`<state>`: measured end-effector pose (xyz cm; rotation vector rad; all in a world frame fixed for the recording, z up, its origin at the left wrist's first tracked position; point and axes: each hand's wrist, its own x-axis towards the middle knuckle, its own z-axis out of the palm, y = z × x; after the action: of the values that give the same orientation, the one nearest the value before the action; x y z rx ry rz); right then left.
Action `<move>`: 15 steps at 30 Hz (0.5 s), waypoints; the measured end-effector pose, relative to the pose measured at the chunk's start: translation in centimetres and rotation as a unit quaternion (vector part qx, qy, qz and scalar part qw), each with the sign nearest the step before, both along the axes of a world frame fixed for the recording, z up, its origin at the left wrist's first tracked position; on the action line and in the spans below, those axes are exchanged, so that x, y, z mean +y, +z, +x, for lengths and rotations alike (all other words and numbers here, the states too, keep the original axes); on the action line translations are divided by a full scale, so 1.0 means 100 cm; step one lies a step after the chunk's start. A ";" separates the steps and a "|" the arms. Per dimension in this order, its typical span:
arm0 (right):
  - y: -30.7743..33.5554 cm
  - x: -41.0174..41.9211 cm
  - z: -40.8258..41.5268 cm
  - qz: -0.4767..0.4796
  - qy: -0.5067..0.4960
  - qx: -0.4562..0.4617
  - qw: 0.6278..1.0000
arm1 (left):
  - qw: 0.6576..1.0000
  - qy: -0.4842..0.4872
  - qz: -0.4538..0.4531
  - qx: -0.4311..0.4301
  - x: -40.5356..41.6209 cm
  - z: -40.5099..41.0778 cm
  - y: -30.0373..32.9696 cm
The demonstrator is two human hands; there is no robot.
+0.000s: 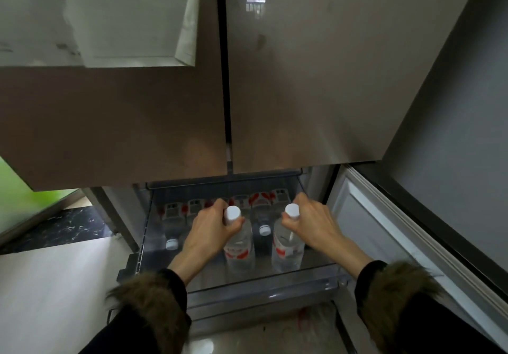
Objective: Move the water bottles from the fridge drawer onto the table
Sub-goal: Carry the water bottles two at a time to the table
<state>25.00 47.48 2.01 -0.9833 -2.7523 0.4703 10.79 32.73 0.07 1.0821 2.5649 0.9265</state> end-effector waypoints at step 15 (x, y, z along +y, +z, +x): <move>-0.018 -0.023 -0.028 -0.039 0.035 0.033 0.998 | 0.999 0.012 0.033 -0.012 -0.006 -0.008 -0.011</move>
<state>22.22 45.19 0.20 -0.8738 -2.7342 0.6134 10.01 32.10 -1.04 1.0546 2.5501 1.0300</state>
